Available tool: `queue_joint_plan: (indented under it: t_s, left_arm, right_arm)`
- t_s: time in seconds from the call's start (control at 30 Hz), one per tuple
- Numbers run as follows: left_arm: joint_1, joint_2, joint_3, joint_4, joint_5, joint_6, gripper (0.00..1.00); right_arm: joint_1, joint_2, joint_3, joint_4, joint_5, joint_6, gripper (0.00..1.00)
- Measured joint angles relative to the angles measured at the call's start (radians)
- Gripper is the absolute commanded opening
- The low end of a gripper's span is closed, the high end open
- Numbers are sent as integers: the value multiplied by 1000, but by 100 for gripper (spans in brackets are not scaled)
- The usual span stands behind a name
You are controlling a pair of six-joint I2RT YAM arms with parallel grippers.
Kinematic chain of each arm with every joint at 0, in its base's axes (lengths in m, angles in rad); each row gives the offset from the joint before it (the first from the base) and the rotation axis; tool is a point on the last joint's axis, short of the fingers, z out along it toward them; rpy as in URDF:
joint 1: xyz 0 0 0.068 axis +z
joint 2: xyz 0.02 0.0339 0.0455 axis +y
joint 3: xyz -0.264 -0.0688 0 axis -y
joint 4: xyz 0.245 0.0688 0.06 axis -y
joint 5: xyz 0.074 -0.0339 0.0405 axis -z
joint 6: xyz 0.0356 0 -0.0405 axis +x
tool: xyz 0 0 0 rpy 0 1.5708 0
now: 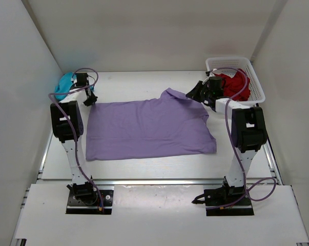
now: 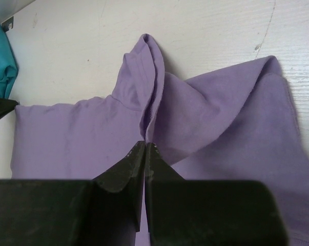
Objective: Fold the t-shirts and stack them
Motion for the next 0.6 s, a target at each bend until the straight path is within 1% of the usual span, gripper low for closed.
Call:
queue_joint_plan:
  t_s: [0.1, 0.33, 0.47, 0.6]
  left_arm:
    - [3, 0, 0, -3, -2, 3, 23]
    - [14, 0, -9, 11, -2, -4, 0]
    - [7, -5, -16, 18, -5, -5, 0]
    - [-9, -32, -54, 31, -12, -3, 0]
  right_arm:
    - [-2, 0, -2, -1, -4, 3, 0]
    - [-18, -23, -11, 6, -9, 6, 0]
    - [-19, -36, -11, 4, -11, 5, 0]
    - [-21, -68, -17, -8, -10, 6, 0]
